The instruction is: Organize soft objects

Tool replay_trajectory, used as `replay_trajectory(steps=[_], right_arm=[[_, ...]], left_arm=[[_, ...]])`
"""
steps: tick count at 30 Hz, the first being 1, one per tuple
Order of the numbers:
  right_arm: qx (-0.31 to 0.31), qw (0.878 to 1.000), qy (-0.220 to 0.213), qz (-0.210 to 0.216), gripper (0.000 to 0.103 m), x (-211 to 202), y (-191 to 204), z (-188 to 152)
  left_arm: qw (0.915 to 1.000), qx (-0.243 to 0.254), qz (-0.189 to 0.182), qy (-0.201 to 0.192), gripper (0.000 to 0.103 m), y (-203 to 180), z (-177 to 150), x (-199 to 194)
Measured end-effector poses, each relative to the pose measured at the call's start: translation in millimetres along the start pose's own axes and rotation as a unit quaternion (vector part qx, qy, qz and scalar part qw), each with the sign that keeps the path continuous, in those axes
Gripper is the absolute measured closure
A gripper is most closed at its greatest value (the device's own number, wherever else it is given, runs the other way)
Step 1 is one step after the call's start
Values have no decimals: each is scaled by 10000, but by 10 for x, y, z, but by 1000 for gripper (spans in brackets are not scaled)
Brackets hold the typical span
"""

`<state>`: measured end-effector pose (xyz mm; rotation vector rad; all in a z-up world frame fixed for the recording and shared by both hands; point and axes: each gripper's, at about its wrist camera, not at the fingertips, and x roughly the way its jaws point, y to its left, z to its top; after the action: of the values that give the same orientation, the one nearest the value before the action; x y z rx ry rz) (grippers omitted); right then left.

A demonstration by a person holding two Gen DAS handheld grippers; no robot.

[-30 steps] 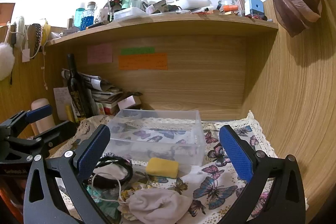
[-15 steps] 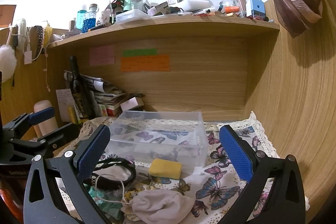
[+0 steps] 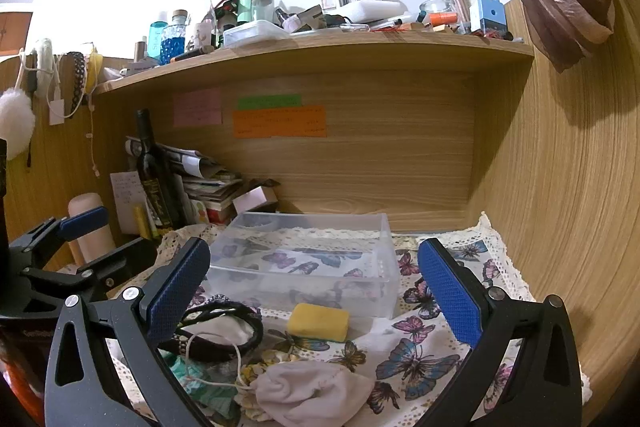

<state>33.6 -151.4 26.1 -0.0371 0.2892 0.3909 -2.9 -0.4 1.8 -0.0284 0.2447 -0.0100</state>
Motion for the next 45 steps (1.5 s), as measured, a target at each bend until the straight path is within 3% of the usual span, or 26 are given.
replay_trajectory(steps=[30,35,38,45], right_arm=[[110,9997,133,151,0,73,-30,-26],[48,9997,206,141,0,158,-61,-50],[36,9993,355,141,7,244,-105,-72],[27,9960,874,184,28,504,-226,-179]], left_arm=[[9999,-29,-129,97,0,-1,-5,69],[9999,-79,23,150,1,111,-24,112],[9995,-109,136,249,14,223,-35,144],[9958,-247,380,798,32,555,-170,364]])
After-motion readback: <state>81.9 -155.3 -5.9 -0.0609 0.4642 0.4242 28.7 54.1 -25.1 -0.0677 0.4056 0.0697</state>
